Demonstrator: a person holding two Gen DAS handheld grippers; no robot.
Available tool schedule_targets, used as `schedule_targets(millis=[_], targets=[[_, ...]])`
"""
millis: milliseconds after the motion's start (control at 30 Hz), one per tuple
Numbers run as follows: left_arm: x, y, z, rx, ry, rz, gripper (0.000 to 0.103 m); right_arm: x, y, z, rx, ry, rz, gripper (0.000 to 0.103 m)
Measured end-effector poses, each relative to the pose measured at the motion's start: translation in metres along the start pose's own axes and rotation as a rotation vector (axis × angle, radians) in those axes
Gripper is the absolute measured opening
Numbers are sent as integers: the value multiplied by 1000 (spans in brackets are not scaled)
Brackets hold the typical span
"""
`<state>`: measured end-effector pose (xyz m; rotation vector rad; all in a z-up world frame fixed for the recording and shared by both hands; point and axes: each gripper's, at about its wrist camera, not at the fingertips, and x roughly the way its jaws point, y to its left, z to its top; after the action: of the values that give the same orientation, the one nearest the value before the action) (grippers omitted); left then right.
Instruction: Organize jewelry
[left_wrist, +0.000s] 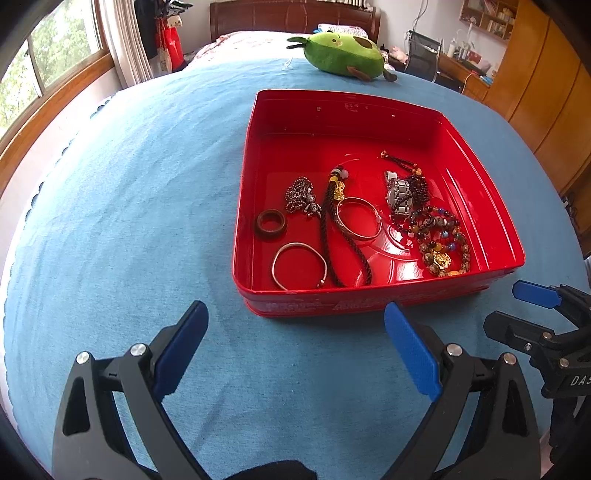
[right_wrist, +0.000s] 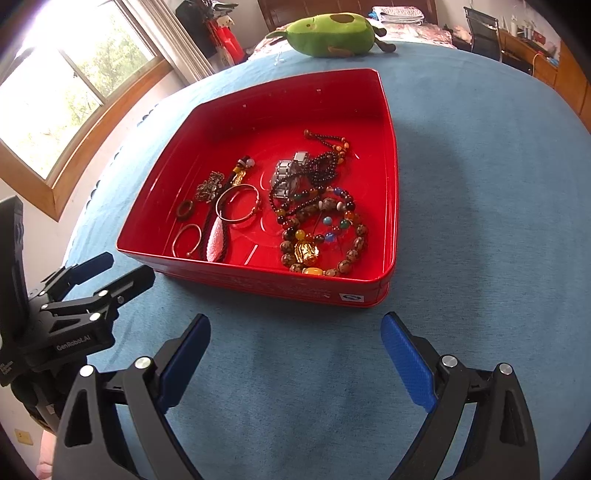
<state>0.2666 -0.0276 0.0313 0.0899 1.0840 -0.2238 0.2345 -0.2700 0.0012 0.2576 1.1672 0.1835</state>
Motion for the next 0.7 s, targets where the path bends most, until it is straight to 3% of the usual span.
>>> schedule_targets(millis=[700], targets=[[3,2,2,-2,6,6,96,1,1,-2,-9,2,-10,94]])
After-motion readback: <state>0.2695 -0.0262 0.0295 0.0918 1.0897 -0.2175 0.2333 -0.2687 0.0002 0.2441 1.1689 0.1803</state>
